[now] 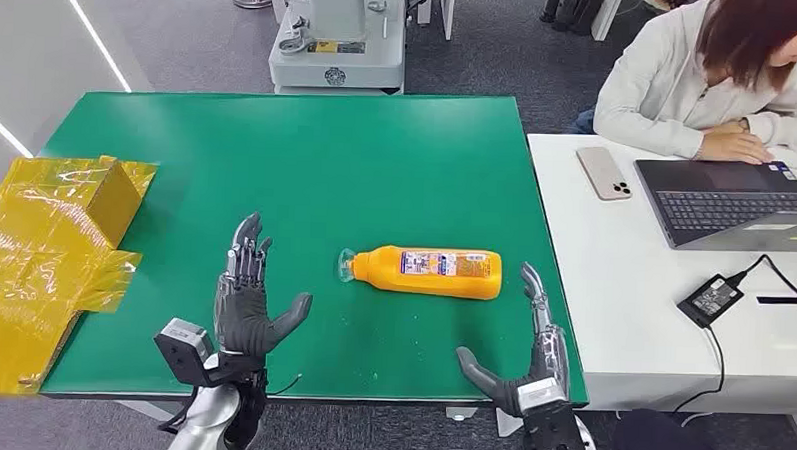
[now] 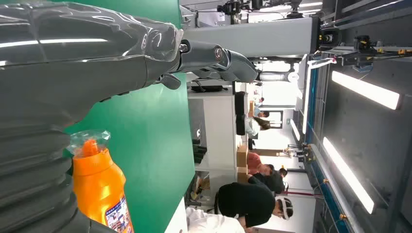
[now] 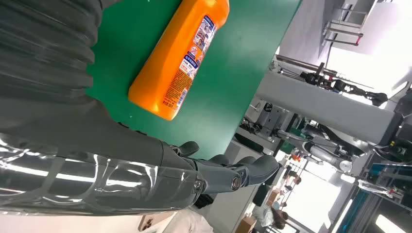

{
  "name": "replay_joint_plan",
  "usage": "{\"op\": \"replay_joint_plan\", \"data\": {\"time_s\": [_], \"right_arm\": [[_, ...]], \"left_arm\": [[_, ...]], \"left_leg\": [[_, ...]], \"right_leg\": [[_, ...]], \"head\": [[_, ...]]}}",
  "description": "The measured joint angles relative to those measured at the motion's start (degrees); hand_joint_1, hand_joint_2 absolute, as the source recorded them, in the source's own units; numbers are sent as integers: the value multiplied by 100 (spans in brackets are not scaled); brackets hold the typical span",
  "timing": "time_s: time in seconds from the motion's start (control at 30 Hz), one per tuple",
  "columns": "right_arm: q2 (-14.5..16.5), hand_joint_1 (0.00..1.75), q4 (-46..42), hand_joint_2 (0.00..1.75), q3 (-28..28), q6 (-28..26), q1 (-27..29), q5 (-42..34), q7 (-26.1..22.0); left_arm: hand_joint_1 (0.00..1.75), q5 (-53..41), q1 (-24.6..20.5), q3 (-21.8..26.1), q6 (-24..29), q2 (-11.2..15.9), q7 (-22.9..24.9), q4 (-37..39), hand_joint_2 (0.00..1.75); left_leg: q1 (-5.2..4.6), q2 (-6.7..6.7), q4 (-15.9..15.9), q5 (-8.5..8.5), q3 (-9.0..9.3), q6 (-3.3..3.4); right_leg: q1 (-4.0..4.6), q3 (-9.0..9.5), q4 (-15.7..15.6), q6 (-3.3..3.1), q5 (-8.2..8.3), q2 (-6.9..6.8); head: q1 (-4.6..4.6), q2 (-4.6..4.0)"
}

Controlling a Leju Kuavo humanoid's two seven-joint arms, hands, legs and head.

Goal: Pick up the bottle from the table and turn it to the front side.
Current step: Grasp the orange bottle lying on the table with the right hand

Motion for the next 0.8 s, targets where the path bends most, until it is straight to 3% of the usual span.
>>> {"op": "replay_joint_plan", "data": {"time_s": [0.17, 0.37, 0.57, 0.8], "right_arm": [[0, 0, 28, 175, -18, -122, -30, 414, 248], [-19, 0, 228, 175, -125, -224, -492, 1783, 1401], [-177, 0, 856, 175, -189, 95, -1368, 2254, 1914], [-477, 0, 2584, 175, 75, 1035, -3028, 2440, 2108]], "left_arm": [[0, -24, 5, 0, -5, -3, 0, 0, 175], [0, -199, -27, 0, -198, -134, 9, 7, 175], [0, -320, -207, -1, -453, -322, 14, 131, 175], [0, -225, -575, -11, -657, -428, -58, 539, 175]], "left_leg": [[0, 0, 0, 0, 0, 0], [0, 2, 2, 2, 1, 2], [-1, 3, 8, 5, 0, 4], [-1, -1, 14, 20, -1, 13]], "right_leg": [[0, 0, 0, 0, 0, 0], [0, 1, 0, 1, 3, 2], [-1, 2, 2, 7, 14, 4], [-2, 2, 3, 5, 26, 0]], "head": [[-1, 0], [1, 0], [0, 0], [1, 0]]}}
